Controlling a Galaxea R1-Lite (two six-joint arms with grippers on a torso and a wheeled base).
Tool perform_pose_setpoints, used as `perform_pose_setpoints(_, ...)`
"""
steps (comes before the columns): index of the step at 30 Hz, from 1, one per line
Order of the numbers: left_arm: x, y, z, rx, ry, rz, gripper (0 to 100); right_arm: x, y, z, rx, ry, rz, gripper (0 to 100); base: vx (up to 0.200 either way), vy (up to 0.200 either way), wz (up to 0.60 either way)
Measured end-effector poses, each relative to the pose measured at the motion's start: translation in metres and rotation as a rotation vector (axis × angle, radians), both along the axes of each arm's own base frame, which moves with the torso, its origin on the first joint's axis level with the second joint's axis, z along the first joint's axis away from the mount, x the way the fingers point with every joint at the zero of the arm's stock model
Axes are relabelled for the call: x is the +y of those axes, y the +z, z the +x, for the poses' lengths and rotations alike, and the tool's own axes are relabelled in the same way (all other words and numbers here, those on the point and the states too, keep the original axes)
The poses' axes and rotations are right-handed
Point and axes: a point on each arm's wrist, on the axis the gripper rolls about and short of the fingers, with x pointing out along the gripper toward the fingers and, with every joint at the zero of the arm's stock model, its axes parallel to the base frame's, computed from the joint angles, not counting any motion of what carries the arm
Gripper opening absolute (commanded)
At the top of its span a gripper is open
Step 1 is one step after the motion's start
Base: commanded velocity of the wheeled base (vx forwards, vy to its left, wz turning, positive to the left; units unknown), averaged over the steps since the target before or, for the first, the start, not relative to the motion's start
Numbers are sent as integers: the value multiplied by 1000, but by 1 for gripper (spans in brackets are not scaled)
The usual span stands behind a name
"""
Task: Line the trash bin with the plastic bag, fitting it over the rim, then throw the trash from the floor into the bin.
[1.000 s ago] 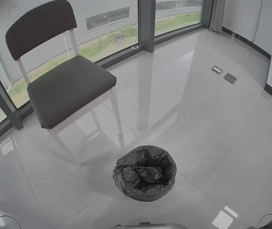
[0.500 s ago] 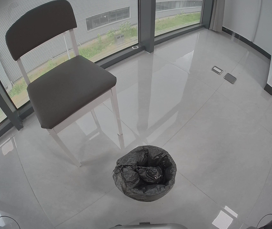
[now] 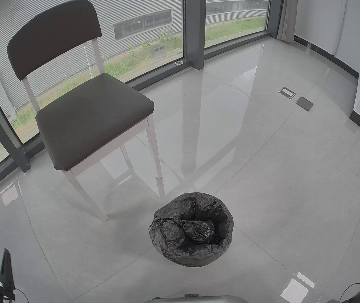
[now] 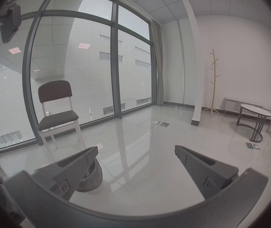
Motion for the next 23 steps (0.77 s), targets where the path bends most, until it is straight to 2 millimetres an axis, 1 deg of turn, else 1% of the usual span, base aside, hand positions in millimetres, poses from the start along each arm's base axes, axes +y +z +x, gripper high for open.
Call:
perform_pose_setpoints(3,-2,-9,2,54,-81,17,100,0,0,0,1,0,0,100,0,0,0)
perform_pose_setpoints(5,-2,-13,3,77,-101,27,100,0,0,0,0,-1,0,100,0,0,0)
perform_pose_setpoints(23,-2,-15,3,82,-104,23,100,0,0,0,1,0,1,100,0,0,0)
